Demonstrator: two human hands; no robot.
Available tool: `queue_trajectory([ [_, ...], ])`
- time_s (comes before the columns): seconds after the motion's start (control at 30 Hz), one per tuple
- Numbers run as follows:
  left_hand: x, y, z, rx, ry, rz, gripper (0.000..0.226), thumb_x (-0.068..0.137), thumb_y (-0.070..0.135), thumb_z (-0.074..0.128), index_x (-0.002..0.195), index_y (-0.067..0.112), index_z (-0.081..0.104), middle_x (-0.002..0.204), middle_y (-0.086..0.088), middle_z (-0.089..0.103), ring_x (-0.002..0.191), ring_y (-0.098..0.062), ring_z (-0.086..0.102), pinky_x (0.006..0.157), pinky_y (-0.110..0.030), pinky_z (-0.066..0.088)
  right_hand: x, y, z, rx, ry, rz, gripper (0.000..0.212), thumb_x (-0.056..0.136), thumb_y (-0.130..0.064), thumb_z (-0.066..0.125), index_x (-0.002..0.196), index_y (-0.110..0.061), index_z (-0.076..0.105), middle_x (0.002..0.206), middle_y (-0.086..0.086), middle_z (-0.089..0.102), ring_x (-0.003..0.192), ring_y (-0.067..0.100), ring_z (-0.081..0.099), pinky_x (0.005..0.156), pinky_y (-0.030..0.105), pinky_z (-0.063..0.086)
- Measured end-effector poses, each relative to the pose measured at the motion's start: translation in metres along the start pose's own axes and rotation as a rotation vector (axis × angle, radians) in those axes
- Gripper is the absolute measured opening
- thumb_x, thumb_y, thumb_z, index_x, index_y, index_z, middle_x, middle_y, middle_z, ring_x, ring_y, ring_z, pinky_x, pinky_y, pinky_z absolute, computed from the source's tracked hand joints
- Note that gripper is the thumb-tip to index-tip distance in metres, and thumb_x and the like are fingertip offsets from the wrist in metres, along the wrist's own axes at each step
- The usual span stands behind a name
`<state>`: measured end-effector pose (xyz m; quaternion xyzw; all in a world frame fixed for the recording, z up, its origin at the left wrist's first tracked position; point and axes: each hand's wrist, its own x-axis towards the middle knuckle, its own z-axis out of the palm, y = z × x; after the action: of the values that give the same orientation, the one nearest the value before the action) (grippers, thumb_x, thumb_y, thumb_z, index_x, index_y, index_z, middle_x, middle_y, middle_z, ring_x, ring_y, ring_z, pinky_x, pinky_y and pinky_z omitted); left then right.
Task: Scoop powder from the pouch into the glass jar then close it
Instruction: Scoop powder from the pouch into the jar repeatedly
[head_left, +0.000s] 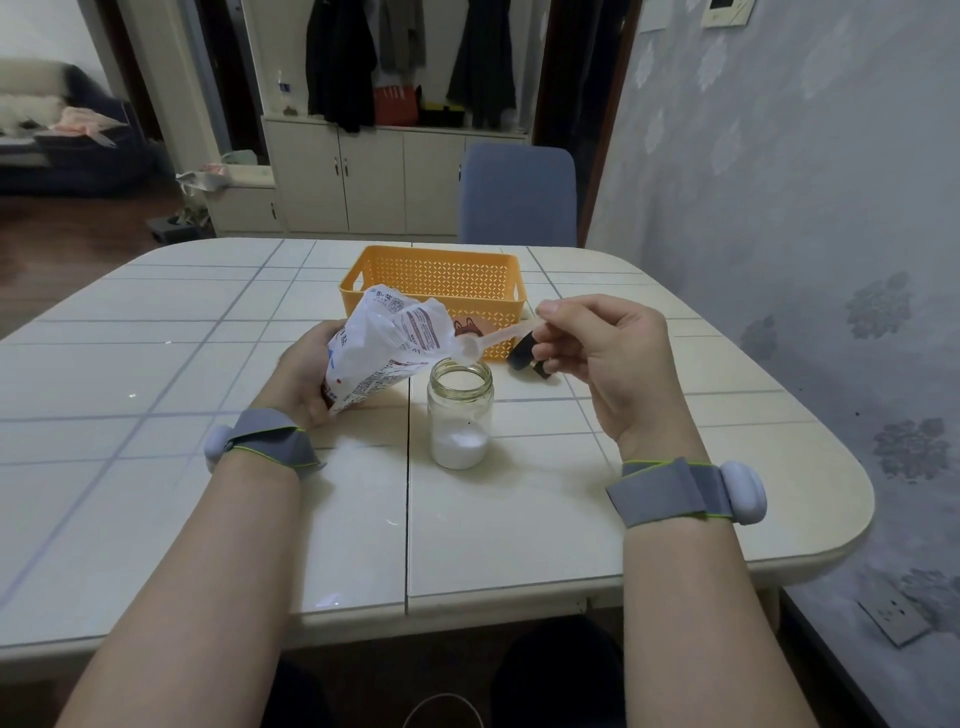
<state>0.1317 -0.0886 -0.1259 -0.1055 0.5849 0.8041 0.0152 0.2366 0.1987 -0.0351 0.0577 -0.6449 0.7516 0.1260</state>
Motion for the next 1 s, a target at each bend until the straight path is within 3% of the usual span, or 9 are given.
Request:
queue_trajectory([
  [0.2,0.001,-0.001,-0.001,-0.063,-0.014,-0.008,0.022,0.097,0.031,0.054,0.093,0.017,0.071,0.071,-0.006,0.068,0.054,-0.023,0.066,0.047,-0.025,0.052,0.012,-0.003,0.038,-0.122,-0.084,-0.081,0.009,0.09,-0.005,0.071,0.083,0.0,0.074,0.07,0.015,0.073,0.056,0.023,0.067,0.046,0.025,0.049],
  [0.27,0.002,-0.001,-0.003,-0.077,-0.03,-0.015,0.03,0.097,0.041,0.056,0.104,0.018,0.074,0.078,-0.006,0.072,0.061,-0.024,0.069,0.051,-0.027,0.054,0.016,0.004,0.056,-0.287,-0.17,-0.121,0.009,0.089,-0.008,0.072,0.083,-0.002,0.076,0.071,0.009,0.075,0.053,0.022,0.067,0.045,0.024,0.046],
  [0.37,0.003,0.0,-0.005,-0.06,-0.067,-0.05,0.058,0.089,0.057,0.06,0.128,0.016,0.07,0.111,-0.014,0.073,0.088,-0.03,0.072,0.07,-0.033,0.057,0.022,0.019,0.082,-0.595,-0.275,-0.245,0.011,0.088,-0.018,0.071,0.083,-0.015,0.08,0.074,-0.003,0.076,0.061,0.019,0.071,0.057,0.034,0.058],
  [0.47,0.001,0.001,-0.006,-0.031,-0.053,-0.069,0.068,0.083,0.069,0.059,0.128,0.02,0.071,0.121,-0.014,0.072,0.096,-0.031,0.071,0.073,-0.034,0.057,0.024,0.026,0.102,-0.954,-0.292,-0.382,0.017,0.089,-0.032,0.062,0.087,-0.029,0.079,0.088,-0.011,0.075,0.085,0.02,0.068,0.071,0.042,0.059],
  [0.6,0.006,-0.002,-0.007,-0.025,-0.063,-0.077,0.07,0.085,0.075,0.053,0.127,0.022,0.072,0.121,-0.016,0.072,0.107,-0.033,0.069,0.089,-0.04,0.054,0.029,0.025,0.111,-1.072,-0.336,-0.331,0.021,0.091,-0.036,0.054,0.088,-0.034,0.075,0.094,-0.013,0.073,0.09,0.023,0.066,0.075,0.042,0.058],
  [0.73,0.005,-0.001,-0.008,0.006,-0.089,-0.093,0.078,0.073,0.078,0.064,0.129,0.023,0.072,0.129,-0.015,0.07,0.121,-0.033,0.065,0.112,-0.046,0.044,0.032,0.024,0.113,-1.031,-0.364,-0.228,0.031,0.086,-0.021,0.053,0.056,-0.022,0.059,0.057,-0.011,0.054,0.065,0.02,0.052,0.064,0.033,0.049],
  [0.83,0.006,-0.001,-0.009,-0.001,-0.063,-0.086,0.078,0.071,0.071,0.071,0.129,0.02,0.071,0.13,-0.014,0.069,0.12,-0.033,0.065,0.109,-0.044,0.047,0.03,0.021,0.114,-0.952,-0.383,-0.148,0.034,0.08,-0.009,0.052,0.048,-0.016,0.045,0.045,-0.005,0.031,0.055,0.019,0.031,0.058,0.032,0.031],
  [0.93,0.002,0.0,-0.004,-0.036,-0.067,-0.076,0.055,0.091,0.053,0.062,0.126,0.012,0.07,0.115,-0.014,0.073,0.1,-0.03,0.071,0.085,-0.036,0.056,0.033,0.021,0.114,-0.81,-0.377,-0.038,0.032,0.079,-0.005,0.057,0.048,-0.012,0.064,0.047,-0.006,0.054,0.057,0.02,0.044,0.058,0.035,0.039],
  [1.0,0.004,-0.001,-0.003,-0.031,-0.014,-0.039,0.037,0.098,0.04,0.058,0.118,0.011,0.067,0.096,-0.009,0.072,0.08,-0.024,0.07,0.072,-0.03,0.057,0.035,0.02,0.114,-0.726,-0.355,0.0,0.02,0.075,-0.006,0.059,0.062,-0.005,0.074,0.063,0.012,0.068,0.061,0.021,0.05,0.059,0.036,0.041],
])
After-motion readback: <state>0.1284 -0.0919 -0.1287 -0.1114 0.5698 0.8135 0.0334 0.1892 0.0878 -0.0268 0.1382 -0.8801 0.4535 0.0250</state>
